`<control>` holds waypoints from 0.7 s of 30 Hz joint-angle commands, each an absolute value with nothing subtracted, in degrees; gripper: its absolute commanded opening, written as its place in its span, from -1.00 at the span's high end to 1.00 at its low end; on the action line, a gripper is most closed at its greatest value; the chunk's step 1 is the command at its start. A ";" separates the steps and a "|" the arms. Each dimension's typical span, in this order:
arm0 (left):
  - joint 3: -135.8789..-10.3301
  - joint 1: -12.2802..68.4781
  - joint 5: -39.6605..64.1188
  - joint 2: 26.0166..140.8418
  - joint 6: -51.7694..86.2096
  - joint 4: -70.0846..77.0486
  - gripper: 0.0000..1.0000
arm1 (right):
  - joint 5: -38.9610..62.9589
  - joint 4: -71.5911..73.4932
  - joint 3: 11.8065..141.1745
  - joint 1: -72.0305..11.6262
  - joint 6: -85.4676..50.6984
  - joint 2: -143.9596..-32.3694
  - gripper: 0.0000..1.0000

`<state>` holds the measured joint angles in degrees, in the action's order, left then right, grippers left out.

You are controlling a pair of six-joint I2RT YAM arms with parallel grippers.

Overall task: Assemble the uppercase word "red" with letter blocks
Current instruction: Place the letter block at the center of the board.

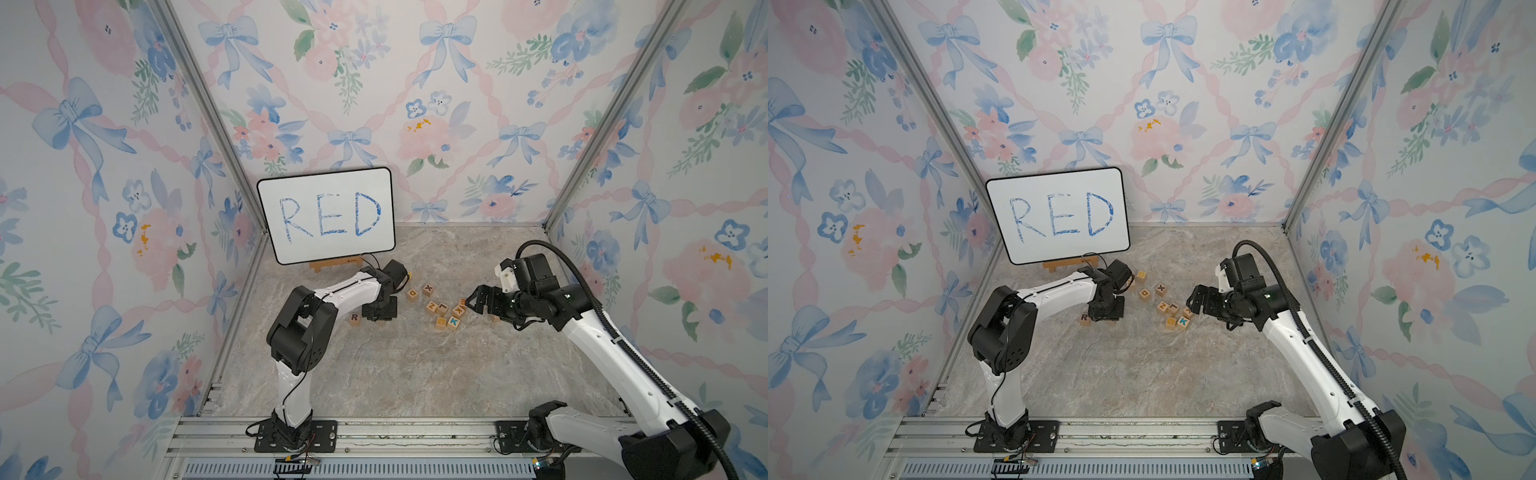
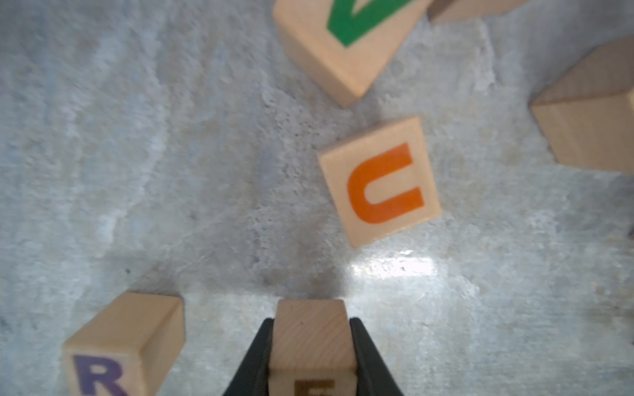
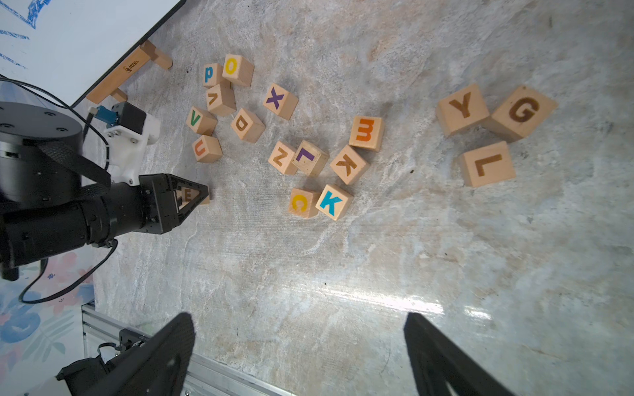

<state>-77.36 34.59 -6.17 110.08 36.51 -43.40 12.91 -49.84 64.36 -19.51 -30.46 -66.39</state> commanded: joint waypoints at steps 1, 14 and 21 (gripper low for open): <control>-76.14 33.77 -6.96 108.06 33.68 -45.00 0.54 | 13.44 -49.20 64.43 -19.60 -30.74 -67.17 -0.94; -74.74 33.36 -6.86 109.09 33.90 -44.69 0.11 | 13.18 -49.44 64.58 -20.17 -30.75 -67.54 -0.94; -76.17 33.27 -6.96 108.34 33.93 -44.82 -0.50 | 13.10 -49.48 64.70 -20.30 -30.66 -67.41 -0.94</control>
<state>-74.76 33.69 -6.44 109.54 34.22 -43.64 12.88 -49.84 64.38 -19.73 -30.46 -67.46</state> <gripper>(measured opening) 0.727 0.971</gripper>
